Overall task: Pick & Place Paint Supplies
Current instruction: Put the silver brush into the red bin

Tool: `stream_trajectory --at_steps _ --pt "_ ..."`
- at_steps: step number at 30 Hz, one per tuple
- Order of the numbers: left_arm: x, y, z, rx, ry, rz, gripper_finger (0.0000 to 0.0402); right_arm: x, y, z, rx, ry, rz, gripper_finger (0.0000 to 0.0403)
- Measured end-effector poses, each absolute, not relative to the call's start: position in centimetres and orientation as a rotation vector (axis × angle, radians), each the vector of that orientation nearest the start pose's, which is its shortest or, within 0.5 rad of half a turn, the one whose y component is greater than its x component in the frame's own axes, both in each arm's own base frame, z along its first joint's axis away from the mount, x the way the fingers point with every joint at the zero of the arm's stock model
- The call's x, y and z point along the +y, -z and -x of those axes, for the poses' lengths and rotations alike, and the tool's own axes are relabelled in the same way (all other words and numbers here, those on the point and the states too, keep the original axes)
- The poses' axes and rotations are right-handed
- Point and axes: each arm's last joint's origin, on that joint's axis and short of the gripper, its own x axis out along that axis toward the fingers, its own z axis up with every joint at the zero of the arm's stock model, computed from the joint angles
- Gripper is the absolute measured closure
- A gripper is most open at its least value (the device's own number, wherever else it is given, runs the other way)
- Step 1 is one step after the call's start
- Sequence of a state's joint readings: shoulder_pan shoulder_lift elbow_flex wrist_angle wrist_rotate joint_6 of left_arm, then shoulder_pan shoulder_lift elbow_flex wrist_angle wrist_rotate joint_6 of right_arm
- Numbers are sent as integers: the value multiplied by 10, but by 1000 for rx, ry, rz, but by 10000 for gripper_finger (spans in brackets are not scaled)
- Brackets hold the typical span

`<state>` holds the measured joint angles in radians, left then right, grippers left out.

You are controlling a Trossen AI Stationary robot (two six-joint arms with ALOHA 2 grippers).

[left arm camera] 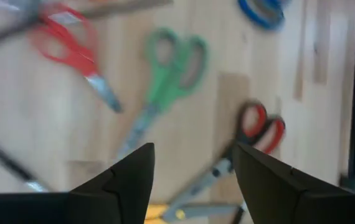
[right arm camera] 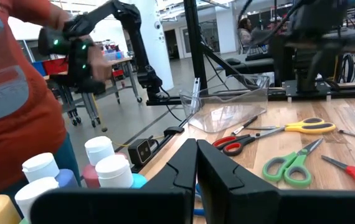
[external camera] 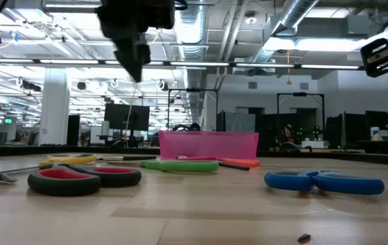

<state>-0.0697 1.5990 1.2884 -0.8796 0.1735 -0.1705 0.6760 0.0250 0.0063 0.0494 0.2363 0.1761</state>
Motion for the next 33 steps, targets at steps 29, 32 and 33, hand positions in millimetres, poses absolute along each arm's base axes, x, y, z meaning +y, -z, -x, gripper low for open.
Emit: stream_trajectory --at_steps 29,32,33 --pt "-100 -167 -343 1463 608 312 233 56 -168 -81 11 -441 -187 394" --pt "-98 -160 -344 1492 637 365 279 56 -168 -81 11 -441 -187 394" --pt "-98 -156 -344 1506 646 385 297 56 -168 -81 11 -441 -187 394"
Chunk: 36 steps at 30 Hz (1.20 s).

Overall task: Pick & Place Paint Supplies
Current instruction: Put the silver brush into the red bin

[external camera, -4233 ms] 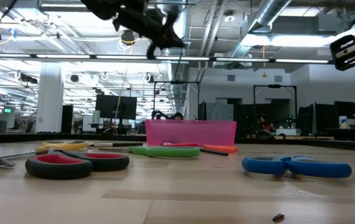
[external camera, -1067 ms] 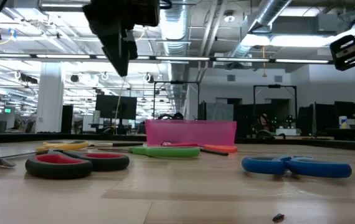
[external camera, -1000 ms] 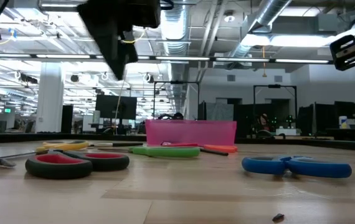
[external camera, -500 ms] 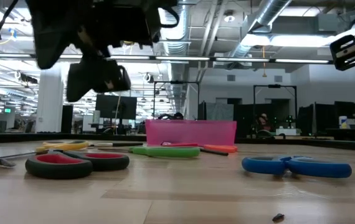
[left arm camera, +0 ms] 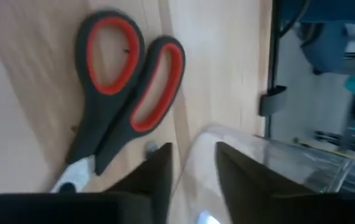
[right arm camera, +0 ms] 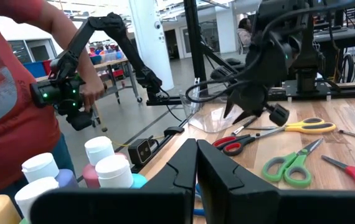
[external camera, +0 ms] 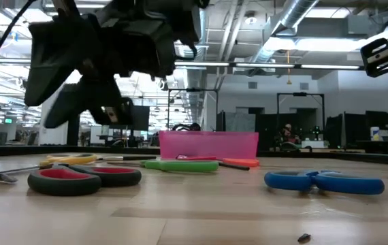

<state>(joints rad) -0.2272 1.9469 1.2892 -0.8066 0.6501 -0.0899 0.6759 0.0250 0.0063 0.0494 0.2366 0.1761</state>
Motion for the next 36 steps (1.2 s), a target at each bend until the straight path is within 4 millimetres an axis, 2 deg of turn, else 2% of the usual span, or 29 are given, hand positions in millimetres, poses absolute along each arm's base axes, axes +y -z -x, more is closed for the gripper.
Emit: stream_trajectory --at_steps 4,6,24,36 --pt "-97 -149 -346 1517 690 433 376 56 -168 -81 11 -441 -187 394" --pt "-97 -148 -346 1517 703 425 394 56 -168 -81 11 -441 -187 394" --pt "-99 -135 -343 1543 786 324 401 56 -168 -81 11 -441 -187 394" --pt "-98 -134 -336 1574 831 246 401 56 -168 -81 11 -441 -187 394"
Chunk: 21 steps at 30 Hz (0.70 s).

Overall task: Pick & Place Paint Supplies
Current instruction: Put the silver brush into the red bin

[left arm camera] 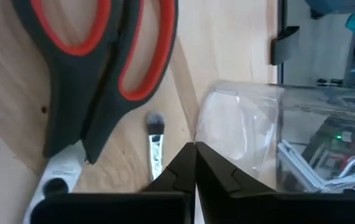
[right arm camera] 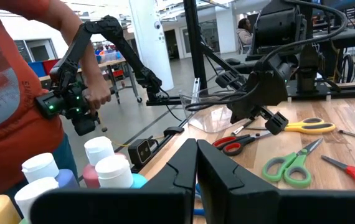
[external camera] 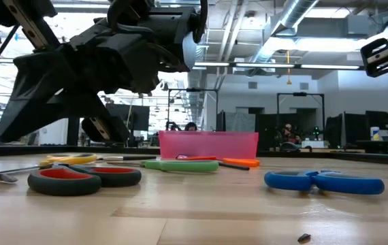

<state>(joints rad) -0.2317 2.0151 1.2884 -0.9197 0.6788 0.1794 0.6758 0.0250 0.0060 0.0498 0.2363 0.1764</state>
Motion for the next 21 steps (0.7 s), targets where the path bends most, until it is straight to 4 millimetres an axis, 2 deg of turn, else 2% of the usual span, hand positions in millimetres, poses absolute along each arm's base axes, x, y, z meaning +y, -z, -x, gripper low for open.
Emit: stream_trajectory --at_steps 21 --pt "-111 -128 -334 1583 852 164 401 56 -168 -81 11 -441 -187 395"
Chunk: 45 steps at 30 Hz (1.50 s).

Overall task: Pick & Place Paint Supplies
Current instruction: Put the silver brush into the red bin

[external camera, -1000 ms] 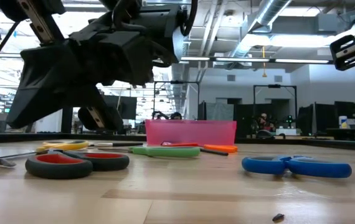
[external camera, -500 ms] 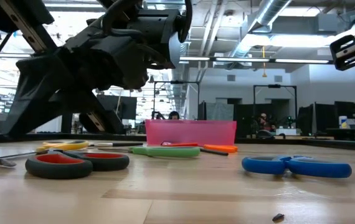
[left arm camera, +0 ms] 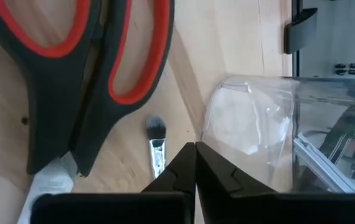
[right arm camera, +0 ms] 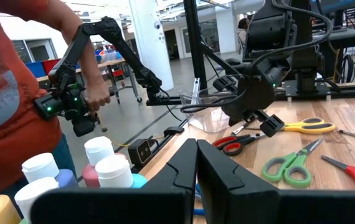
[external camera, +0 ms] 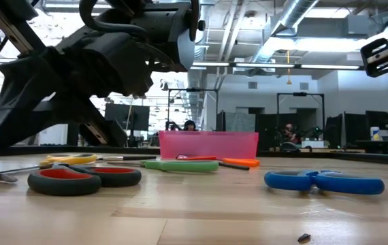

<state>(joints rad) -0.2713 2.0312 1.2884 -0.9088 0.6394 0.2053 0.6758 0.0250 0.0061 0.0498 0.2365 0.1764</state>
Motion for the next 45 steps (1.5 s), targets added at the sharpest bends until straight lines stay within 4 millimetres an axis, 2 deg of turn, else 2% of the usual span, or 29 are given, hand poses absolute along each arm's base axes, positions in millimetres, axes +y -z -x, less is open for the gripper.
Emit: stream_trajectory --at_steps 11,15,25,36,45 --pt "-120 -125 -329 1587 863 145 401 56 -168 -81 11 -440 -187 395" --pt "-121 -123 -329 1607 794 114 401 56 -168 -81 11 -441 -187 395" --pt "-117 -123 -329 1614 779 123 401 56 -168 -81 11 -441 -187 395" --pt "-87 -112 -320 1726 667 213 401 56 -168 -81 11 -440 -187 395" --pt "-57 -120 -326 1693 513 210 401 56 -168 -81 11 -441 -187 395"
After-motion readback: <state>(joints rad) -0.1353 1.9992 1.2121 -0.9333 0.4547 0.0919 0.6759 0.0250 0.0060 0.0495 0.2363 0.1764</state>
